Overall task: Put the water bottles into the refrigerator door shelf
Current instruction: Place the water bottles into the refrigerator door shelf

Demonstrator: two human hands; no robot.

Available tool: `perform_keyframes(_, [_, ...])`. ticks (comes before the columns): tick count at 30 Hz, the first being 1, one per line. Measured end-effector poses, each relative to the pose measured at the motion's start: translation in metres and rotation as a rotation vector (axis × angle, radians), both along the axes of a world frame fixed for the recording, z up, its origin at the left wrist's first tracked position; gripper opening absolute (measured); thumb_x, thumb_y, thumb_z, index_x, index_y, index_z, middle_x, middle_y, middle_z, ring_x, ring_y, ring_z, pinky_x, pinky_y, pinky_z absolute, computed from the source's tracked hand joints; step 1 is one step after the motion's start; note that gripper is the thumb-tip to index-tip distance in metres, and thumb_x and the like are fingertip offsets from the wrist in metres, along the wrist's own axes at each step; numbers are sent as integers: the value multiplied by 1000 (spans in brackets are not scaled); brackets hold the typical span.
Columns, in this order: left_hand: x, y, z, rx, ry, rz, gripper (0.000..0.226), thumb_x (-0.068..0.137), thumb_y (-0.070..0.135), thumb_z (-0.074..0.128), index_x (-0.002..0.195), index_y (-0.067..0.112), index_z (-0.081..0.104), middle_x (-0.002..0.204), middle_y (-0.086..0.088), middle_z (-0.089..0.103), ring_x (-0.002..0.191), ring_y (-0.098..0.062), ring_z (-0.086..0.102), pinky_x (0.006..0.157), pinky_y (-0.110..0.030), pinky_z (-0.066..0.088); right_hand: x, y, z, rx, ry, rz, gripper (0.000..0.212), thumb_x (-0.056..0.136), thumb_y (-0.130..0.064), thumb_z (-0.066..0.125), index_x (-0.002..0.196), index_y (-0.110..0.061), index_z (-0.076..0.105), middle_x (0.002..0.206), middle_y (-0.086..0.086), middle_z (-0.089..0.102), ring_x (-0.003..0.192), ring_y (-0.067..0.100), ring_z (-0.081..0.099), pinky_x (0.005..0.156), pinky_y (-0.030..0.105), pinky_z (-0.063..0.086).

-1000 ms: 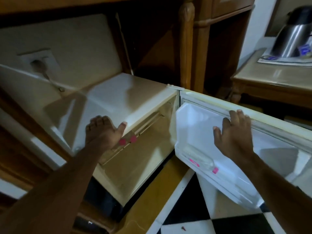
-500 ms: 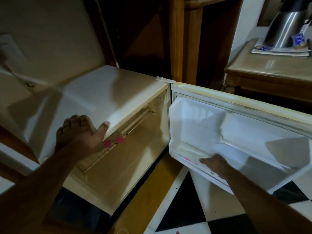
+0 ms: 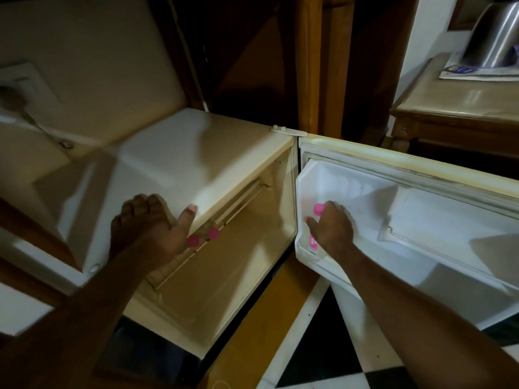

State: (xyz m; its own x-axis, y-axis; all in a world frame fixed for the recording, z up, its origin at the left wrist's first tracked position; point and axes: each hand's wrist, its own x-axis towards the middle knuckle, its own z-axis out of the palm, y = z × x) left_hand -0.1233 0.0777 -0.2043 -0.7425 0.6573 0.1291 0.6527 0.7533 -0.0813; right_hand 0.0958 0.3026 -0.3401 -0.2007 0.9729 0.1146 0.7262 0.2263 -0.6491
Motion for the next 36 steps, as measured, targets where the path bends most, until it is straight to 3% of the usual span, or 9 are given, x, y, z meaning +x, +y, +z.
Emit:
perform_keyframes(5, [-2,3,-4,0,11,7,100,84,81,15,143,4,38,147,-24,43,135,-40,42,109,-53,40,-26,-53,3,408,68,-23,56,78,-49,66,117,-13,48,104,13,57,88,27,57,69,35,49])
perform_keyframes(11, [-2,1,-2,23,10,0,106,78,83,11,141,3,40,145,-23,45,134,-39,43,108,-54,41,-161,-102,6,-312,242,495,52,85,-41,65,125,-12,51,114,11,63,95,24,65,72,31,55])
perform_keyframes(14, [-4,2,-5,32,10,-15,106,77,84,10,142,4,37,145,-23,43,134,-39,42,109,-54,40,-193,-105,-1,-322,224,571,39,89,-32,64,122,-11,57,110,9,69,92,23,67,70,25,51])
perform_keyframes(17, [-6,2,-6,34,6,-20,106,76,85,10,140,5,38,143,-22,44,132,-38,43,108,-54,40,-184,-102,-3,-261,148,550,23,94,-27,57,103,-9,68,100,10,72,91,26,69,73,27,51])
perform_keyframes(21, [-5,3,-5,33,14,-19,108,74,86,10,137,4,41,140,-23,47,129,-39,46,105,-54,43,-121,-114,0,-383,385,358,39,88,-42,63,72,-7,68,71,12,70,64,21,64,57,34,52])
perform_keyframes(24, [-4,2,-4,34,28,-23,106,76,85,12,134,2,44,136,-24,50,125,-39,49,102,-53,46,-52,-134,-3,-519,628,142,24,84,-28,70,76,-5,73,68,11,74,65,25,72,64,41,61])
perform_keyframes(29, [-7,3,-5,14,43,-22,111,73,88,8,129,2,48,129,-25,53,117,-41,53,98,-53,48,58,-164,4,-672,857,-144,4,82,-17,75,84,-14,73,71,4,77,68,19,75,62,30,61])
perform_keyframes(33, [-4,5,-2,-36,22,-19,139,52,97,-13,131,0,47,129,-29,51,118,-44,52,96,-52,48,126,-170,26,-282,370,-244,13,85,-24,71,76,-16,70,61,-1,65,60,17,64,63,33,54])
perform_keyframes(36, [-2,4,0,-71,20,-13,142,51,96,-17,135,-2,43,134,-31,48,121,-46,50,96,-52,45,142,-160,55,118,-31,-131,32,88,-23,65,59,-14,54,47,-6,44,43,4,33,47,15,23])
